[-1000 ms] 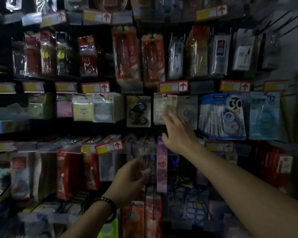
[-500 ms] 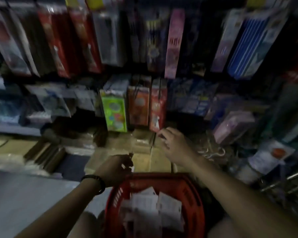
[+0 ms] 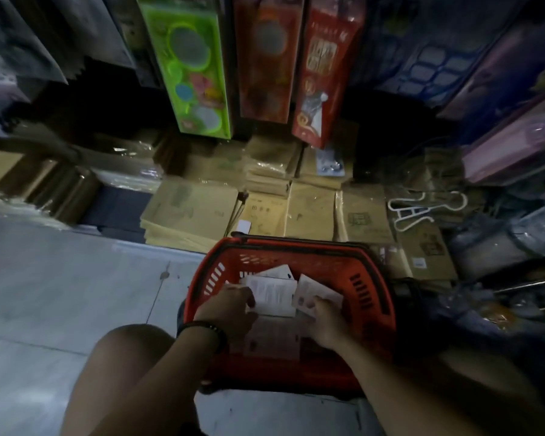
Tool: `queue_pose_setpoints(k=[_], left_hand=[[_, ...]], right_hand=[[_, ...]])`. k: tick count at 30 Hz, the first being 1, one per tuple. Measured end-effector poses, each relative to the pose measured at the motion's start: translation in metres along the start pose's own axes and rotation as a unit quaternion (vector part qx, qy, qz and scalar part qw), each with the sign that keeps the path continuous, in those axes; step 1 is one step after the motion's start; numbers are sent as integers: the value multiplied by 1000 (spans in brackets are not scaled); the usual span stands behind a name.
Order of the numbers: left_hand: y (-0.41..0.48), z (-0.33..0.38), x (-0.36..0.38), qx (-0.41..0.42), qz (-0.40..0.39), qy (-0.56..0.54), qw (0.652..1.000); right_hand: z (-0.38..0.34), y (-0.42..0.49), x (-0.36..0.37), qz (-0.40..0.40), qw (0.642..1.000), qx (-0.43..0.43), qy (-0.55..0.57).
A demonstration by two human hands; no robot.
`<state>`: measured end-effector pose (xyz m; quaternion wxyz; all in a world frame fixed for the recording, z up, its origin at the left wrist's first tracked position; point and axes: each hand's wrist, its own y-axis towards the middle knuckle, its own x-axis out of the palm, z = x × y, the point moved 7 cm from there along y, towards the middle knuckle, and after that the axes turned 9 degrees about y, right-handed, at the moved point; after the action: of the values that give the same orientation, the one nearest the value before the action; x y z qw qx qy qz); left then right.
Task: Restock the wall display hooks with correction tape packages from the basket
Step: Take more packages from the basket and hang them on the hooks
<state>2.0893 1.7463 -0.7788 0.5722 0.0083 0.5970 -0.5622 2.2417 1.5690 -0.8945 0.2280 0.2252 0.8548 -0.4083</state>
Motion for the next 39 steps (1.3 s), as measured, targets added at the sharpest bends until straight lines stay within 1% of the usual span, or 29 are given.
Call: queue_pose_setpoints(k=[3, 5, 10, 12, 14, 15, 17, 18, 20, 22, 25, 29, 31, 33, 35, 36, 37, 39], left_hand=[[14, 0, 6, 0, -15, 20, 1000], [21, -4, 10, -6, -31, 29, 999], [30, -3, 16, 0, -55, 24, 998], [32, -3, 22, 10, -62, 22, 998], [32, -3, 29, 15, -70, 52, 996], [33, -2, 32, 14, -76, 76, 994], [33, -3, 39, 0, -88, 91, 992], [33, -3, 41, -6, -93, 88, 992], [33, -2, 40, -11, -102, 78, 992], [33, -2, 36, -8, -103, 74, 992], [32, 0, 29, 0, -98, 53, 994], [28, -1, 23, 2, -90, 36, 995], [28, -2, 24, 9, -89, 34, 995], [28, -2, 28, 15, -95, 30, 995], [29, -4, 31, 15, -97, 31, 995], [29, -6, 31, 13, -93, 32, 995], [30, -8, 32, 11, -87, 30, 996], [31, -12, 33, 13, -83, 34, 996]], right_hand=[[10, 33, -6, 46, 996, 34, -63], [12, 52, -9, 60, 993, 44, -86], [27, 88, -11, 55, 991, 52, -109], [35, 96, -8, 41, 992, 58, -109], [42, 101, -1, 16, 993, 55, -106], [45, 101, 1, 19, 992, 55, -109], [52, 100, -1, 45, 985, 67, -152], [54, 98, -1, 48, 980, 66, -179], [54, 91, 1, 36, 978, 59, -195], [50, 83, 2, 36, 985, 30, -163], [32, 65, -5, 28, 997, -25, -66], [-16, 51, -16, 39, 988, -143, -32], [-37, 57, -11, 30, 986, -167, 2], [-54, 70, 5, -9, 987, -152, 49], [-63, 85, 27, -47, 990, -110, 80], [-63, 90, 37, -53, 992, -88, 66], [-61, 96, 46, -46, 996, -73, 31], [-53, 103, 54, -21, 995, -58, -75]])
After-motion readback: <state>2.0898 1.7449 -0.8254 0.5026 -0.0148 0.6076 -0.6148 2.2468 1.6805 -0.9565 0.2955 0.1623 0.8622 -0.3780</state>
